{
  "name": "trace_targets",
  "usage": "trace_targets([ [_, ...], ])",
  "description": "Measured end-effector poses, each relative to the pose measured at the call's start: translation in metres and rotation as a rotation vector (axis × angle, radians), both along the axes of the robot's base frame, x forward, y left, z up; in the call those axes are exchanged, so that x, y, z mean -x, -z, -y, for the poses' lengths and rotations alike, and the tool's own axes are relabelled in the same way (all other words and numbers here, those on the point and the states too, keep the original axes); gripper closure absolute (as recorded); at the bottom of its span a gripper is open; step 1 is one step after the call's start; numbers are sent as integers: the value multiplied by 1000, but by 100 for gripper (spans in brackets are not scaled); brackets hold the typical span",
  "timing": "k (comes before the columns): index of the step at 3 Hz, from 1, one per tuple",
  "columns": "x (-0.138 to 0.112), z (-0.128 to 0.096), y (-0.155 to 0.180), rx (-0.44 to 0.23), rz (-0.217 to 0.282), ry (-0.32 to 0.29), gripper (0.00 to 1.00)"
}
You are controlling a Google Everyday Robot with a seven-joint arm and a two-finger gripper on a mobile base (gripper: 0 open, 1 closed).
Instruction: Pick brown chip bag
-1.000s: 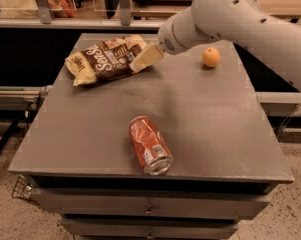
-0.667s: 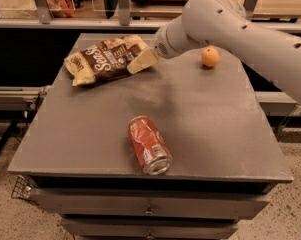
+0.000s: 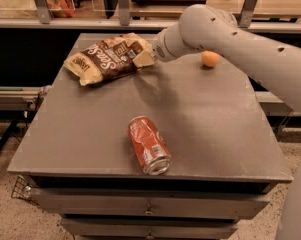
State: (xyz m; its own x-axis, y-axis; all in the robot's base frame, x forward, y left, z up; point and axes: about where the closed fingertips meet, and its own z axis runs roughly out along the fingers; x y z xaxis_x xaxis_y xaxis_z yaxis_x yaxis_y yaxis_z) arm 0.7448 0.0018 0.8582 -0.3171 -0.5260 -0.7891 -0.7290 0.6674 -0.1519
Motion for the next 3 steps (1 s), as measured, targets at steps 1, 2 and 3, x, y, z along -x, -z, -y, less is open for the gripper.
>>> trace_targets([
  [1,2,3,2,-14,-12,5,65],
  [2,8,8,-3,-20,-7,14,88],
  [3,22,16,-33,-63,44,21,100],
])
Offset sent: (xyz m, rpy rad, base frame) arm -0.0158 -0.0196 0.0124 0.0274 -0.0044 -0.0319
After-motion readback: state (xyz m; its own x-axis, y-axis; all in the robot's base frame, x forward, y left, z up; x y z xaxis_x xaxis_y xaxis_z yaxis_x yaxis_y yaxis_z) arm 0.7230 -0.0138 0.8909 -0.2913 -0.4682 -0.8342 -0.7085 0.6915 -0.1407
